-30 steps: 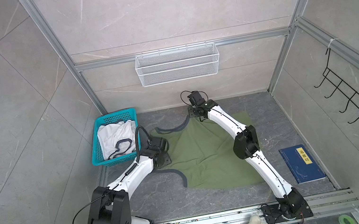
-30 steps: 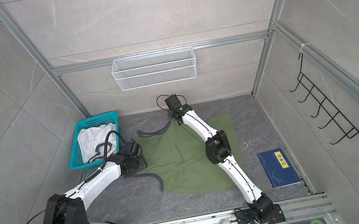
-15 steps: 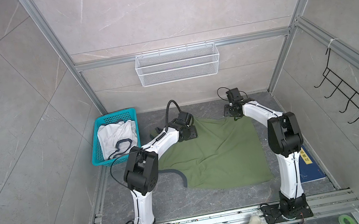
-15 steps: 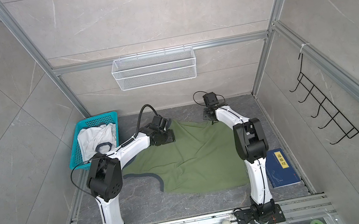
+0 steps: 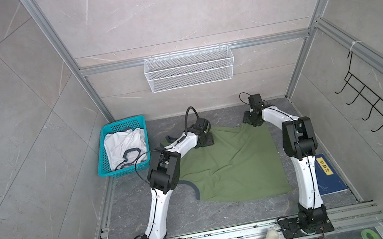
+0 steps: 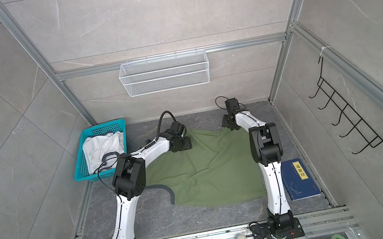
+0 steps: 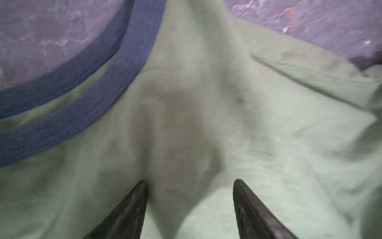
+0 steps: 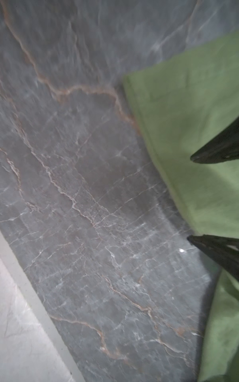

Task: Fold and stack tank tops
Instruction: Smooth out the tank top at the center of the table.

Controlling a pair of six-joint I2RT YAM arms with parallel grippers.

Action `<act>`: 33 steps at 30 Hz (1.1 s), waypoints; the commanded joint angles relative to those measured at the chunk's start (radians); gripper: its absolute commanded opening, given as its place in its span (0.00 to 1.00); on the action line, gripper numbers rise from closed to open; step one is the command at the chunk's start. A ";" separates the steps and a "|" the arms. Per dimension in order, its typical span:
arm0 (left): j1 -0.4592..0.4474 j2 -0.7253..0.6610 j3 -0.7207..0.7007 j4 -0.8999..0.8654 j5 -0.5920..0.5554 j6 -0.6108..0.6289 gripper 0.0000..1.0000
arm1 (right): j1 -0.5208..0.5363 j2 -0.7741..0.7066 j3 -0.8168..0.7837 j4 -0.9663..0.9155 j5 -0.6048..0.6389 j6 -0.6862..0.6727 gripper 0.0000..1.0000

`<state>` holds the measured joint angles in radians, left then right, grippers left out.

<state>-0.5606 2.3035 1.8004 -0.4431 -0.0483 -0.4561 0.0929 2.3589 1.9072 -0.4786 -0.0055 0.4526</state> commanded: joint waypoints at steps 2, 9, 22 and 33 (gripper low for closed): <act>0.023 -0.036 -0.080 0.018 -0.013 -0.011 0.69 | -0.023 0.066 0.051 -0.128 -0.055 0.101 0.57; 0.037 -0.092 -0.220 0.062 -0.032 -0.036 0.69 | -0.116 0.092 0.036 -0.148 -0.119 0.213 0.57; 0.030 -0.142 -0.150 0.030 0.033 -0.024 0.69 | -0.126 0.019 0.002 -0.048 -0.255 0.141 0.58; 0.021 0.127 0.279 -0.045 0.111 0.020 0.67 | -0.124 -0.205 -0.250 0.028 -0.234 0.107 0.58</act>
<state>-0.5343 2.3444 2.0163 -0.4309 0.0261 -0.4690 -0.0368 2.2234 1.7020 -0.4591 -0.2584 0.5816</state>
